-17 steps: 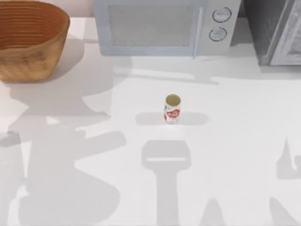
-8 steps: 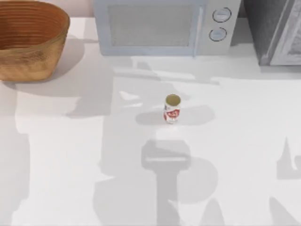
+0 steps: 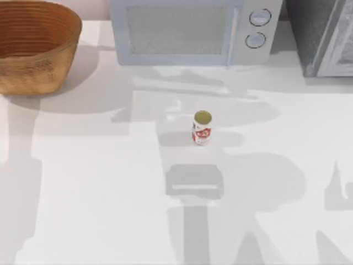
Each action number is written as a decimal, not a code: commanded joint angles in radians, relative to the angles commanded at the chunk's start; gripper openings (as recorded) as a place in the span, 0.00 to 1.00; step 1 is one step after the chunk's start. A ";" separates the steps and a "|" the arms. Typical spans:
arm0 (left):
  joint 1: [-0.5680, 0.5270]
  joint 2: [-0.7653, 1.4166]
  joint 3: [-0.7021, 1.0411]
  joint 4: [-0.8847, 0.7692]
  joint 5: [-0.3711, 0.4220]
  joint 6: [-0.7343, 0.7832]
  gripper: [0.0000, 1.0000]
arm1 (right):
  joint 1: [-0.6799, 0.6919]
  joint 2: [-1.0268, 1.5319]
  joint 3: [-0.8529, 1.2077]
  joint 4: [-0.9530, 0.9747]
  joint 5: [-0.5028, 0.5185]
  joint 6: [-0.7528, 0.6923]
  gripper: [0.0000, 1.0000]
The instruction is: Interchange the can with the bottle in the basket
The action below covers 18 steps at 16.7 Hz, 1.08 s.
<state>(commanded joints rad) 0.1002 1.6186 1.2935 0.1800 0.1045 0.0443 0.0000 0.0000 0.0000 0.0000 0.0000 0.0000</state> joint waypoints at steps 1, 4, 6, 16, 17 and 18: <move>-0.009 0.001 0.007 -0.032 0.004 -0.001 0.00 | 0.000 0.000 0.000 0.000 0.000 0.000 1.00; -0.020 0.007 0.019 -0.069 0.010 -0.002 0.00 | 0.000 0.000 0.000 0.000 0.000 0.000 1.00; -0.020 0.007 0.019 -0.069 0.010 -0.002 0.00 | 0.000 0.000 0.000 0.000 0.000 0.000 1.00; -0.026 0.154 0.056 0.039 0.003 -0.003 0.00 | 0.000 0.000 0.000 0.000 0.000 0.000 1.00; -0.029 0.179 0.062 0.057 0.002 -0.004 0.00 | 0.000 0.000 0.000 0.000 0.000 0.000 1.00; -0.031 0.197 0.066 0.073 0.002 -0.004 0.00 | 0.000 0.000 0.000 0.000 0.000 0.000 1.00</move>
<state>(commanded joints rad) 0.0694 1.8161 1.3598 0.2530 0.1060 0.0401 0.0000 0.0000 0.0000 0.0000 0.0000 0.0000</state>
